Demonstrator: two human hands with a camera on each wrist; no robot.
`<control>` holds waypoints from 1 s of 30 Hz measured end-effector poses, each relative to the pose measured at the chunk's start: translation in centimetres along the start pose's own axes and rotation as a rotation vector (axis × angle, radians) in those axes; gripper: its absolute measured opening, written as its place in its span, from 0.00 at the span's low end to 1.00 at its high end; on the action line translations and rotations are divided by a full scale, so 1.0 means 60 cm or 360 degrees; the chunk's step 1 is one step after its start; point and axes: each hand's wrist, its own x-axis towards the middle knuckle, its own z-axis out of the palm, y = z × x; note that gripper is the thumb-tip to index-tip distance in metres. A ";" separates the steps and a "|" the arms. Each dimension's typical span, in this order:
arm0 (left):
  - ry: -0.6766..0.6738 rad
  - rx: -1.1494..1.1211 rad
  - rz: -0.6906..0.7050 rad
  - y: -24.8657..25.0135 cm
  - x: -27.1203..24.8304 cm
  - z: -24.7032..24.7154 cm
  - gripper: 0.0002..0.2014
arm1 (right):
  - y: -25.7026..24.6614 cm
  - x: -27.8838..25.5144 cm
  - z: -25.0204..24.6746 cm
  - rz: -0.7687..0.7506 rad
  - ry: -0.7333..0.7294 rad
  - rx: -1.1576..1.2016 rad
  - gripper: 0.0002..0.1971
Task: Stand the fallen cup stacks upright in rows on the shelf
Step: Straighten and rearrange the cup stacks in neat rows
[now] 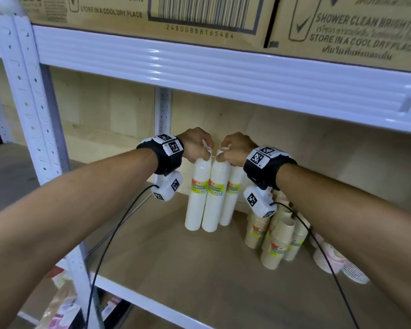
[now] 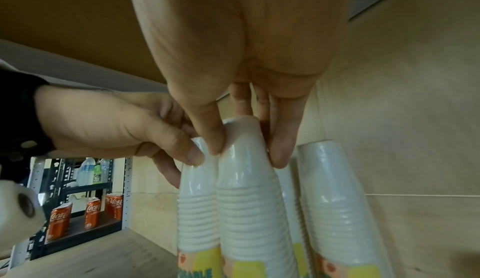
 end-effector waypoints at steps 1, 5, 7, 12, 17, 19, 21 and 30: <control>-0.0010 -0.0013 0.0006 0.003 0.003 0.004 0.15 | 0.005 -0.002 -0.001 0.0015 -0.0003 0.0005 0.21; -0.0053 -0.0050 0.0031 0.014 0.014 0.021 0.15 | 0.023 -0.010 -0.007 0.0047 -0.0016 -0.0030 0.22; -0.0065 -0.0055 0.0039 0.018 0.018 0.027 0.15 | 0.029 -0.015 -0.010 0.0054 -0.0023 -0.0051 0.23; -0.0085 -0.0070 0.0062 0.025 0.028 0.041 0.15 | 0.043 -0.023 -0.015 0.0066 -0.0030 -0.0047 0.21; -0.0080 -0.0073 0.0091 0.028 0.033 0.052 0.16 | 0.056 -0.028 -0.013 0.0083 -0.0007 0.0003 0.19; -0.0090 -0.0060 0.0094 0.026 0.035 0.057 0.17 | 0.060 -0.029 -0.011 0.0085 -0.0018 0.0031 0.18; -0.0102 -0.0078 0.0089 0.023 0.035 0.061 0.18 | 0.064 -0.031 -0.009 0.0067 -0.0038 0.0068 0.18; -0.0093 -0.0032 0.0105 0.019 0.039 0.060 0.20 | 0.066 -0.035 -0.005 0.0071 -0.0048 0.0045 0.19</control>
